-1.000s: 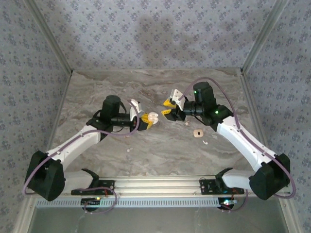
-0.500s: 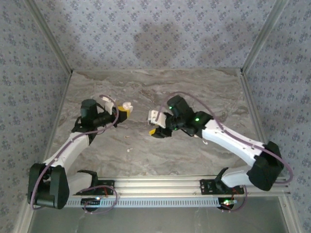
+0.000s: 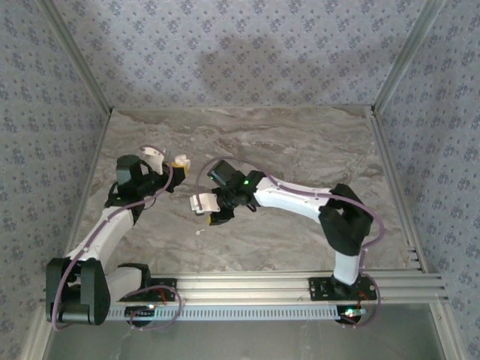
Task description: Insert wireless bluetooth earbuds into charging case
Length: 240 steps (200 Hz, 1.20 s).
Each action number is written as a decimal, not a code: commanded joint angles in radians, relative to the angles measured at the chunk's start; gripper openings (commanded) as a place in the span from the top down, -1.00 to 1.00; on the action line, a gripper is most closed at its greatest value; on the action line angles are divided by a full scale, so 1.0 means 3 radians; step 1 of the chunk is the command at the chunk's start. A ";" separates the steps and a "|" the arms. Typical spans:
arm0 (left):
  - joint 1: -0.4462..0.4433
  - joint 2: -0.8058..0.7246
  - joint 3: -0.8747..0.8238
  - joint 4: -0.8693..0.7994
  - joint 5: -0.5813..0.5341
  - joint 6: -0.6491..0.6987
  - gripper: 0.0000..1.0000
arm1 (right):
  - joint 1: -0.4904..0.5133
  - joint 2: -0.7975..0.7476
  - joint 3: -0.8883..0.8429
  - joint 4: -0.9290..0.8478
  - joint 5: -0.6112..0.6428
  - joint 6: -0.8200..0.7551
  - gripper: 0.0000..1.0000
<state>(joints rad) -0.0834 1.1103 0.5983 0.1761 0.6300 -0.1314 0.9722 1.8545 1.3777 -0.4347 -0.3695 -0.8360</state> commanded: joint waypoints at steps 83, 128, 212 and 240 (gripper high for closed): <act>0.0078 -0.0060 -0.0034 0.0021 -0.0029 -0.0068 0.59 | 0.0173 0.0799 0.0460 0.0118 -0.0374 -0.0087 0.11; 0.0080 -0.0061 -0.0031 0.0014 -0.0034 -0.0063 0.59 | 0.0185 0.0912 0.0475 0.0155 -0.0421 -0.0054 0.14; 0.0084 -0.0077 -0.0036 0.0027 -0.0009 -0.0078 0.59 | 0.0191 0.1059 0.0483 0.0177 -0.0360 0.0009 0.21; 0.0083 -0.0069 -0.0033 0.0026 -0.0004 -0.0078 0.59 | 0.0188 0.1074 0.0465 0.0149 -0.0294 0.0012 0.30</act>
<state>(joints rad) -0.0654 1.1069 0.5915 0.1761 0.6155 -0.1444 1.0237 2.1609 1.4986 -0.3668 -0.4671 -0.8459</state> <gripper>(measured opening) 0.205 0.374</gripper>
